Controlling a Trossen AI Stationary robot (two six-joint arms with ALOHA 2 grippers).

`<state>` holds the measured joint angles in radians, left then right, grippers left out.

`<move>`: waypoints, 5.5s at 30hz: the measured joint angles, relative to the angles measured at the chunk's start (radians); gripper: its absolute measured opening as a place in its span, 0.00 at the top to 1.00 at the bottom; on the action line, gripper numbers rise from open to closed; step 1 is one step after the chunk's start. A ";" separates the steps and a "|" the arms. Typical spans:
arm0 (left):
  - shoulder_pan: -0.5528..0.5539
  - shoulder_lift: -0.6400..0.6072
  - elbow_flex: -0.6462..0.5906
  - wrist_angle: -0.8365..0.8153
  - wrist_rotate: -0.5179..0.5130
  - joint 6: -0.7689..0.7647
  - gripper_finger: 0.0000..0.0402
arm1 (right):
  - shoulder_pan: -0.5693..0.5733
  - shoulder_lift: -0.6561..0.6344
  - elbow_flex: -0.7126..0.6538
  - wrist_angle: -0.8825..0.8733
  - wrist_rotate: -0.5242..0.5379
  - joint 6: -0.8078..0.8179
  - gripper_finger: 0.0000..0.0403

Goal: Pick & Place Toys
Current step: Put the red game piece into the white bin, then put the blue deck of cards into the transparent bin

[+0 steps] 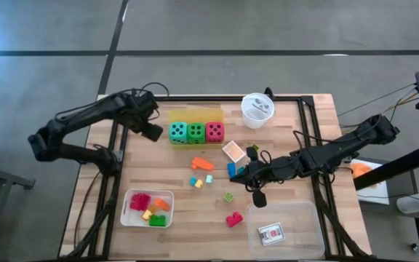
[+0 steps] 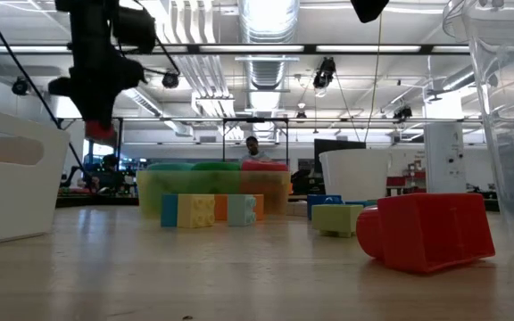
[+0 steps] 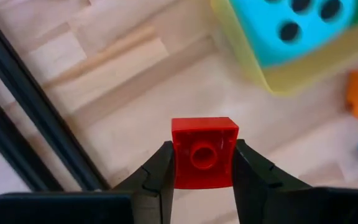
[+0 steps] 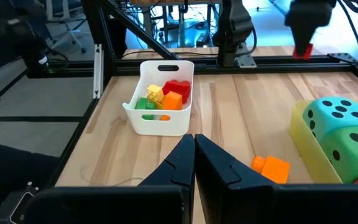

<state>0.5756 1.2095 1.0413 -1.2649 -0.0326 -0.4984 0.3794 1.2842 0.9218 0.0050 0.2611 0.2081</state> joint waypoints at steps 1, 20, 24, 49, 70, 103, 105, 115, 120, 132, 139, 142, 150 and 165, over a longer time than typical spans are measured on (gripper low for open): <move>-0.021 0.000 0.017 -0.024 0.000 -0.009 0.74 | 0.000 0.000 0.000 0.000 0.000 0.000 0.98; -0.828 0.005 0.141 -0.150 0.099 -0.463 0.74 | 0.000 0.000 0.000 0.000 0.000 0.000 0.98; -1.018 0.022 0.140 -0.111 0.086 -0.621 0.74 | 0.000 0.000 0.000 0.000 0.000 0.000 0.98; -1.370 0.354 0.132 0.061 0.034 -0.525 0.74 | -0.001 0.000 0.000 0.000 0.000 0.000 0.98; -1.367 0.343 0.041 0.106 0.052 -0.681 0.74 | 0.000 0.000 0.000 0.000 0.000 0.000 0.98; -1.366 0.330 -0.026 0.200 0.093 -0.733 0.66 | -0.001 0.000 0.000 0.000 0.000 0.000 0.98; -1.366 0.330 -0.026 0.203 0.102 -0.732 0.66 | -0.001 0.000 0.000 0.000 0.000 0.000 0.98; -1.354 0.310 -0.027 0.247 0.127 -0.782 0.65 | -0.001 0.000 0.000 0.000 0.000 0.000 0.98; -1.345 0.307 -0.027 0.239 0.118 -0.778 0.65 | -0.001 0.000 0.000 0.000 0.000 0.000 0.98; -1.343 0.307 -0.027 0.203 0.048 -0.802 0.49 | -0.001 0.000 0.000 0.000 0.000 0.000 0.98; -1.343 0.307 -0.027 0.191 0.056 -0.809 0.22 | 0.000 0.000 0.000 0.000 0.000 0.000 0.98; -1.343 0.307 -0.027 0.192 0.059 -0.808 0.14 | 0.000 0.000 0.000 0.000 0.000 0.000 0.98; -1.343 0.306 -0.027 0.195 0.063 -0.809 0.01 | 0.000 0.000 0.000 0.000 0.000 0.000 0.98; -1.340 0.273 -0.026 0.157 0.189 -0.623 0.08 | -0.001 0.000 0.000 0.000 0.000 0.000 0.98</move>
<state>-0.7643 1.4820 1.0153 -1.1080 0.1565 -1.1219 0.3782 1.2842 0.9218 0.0048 0.2611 0.2081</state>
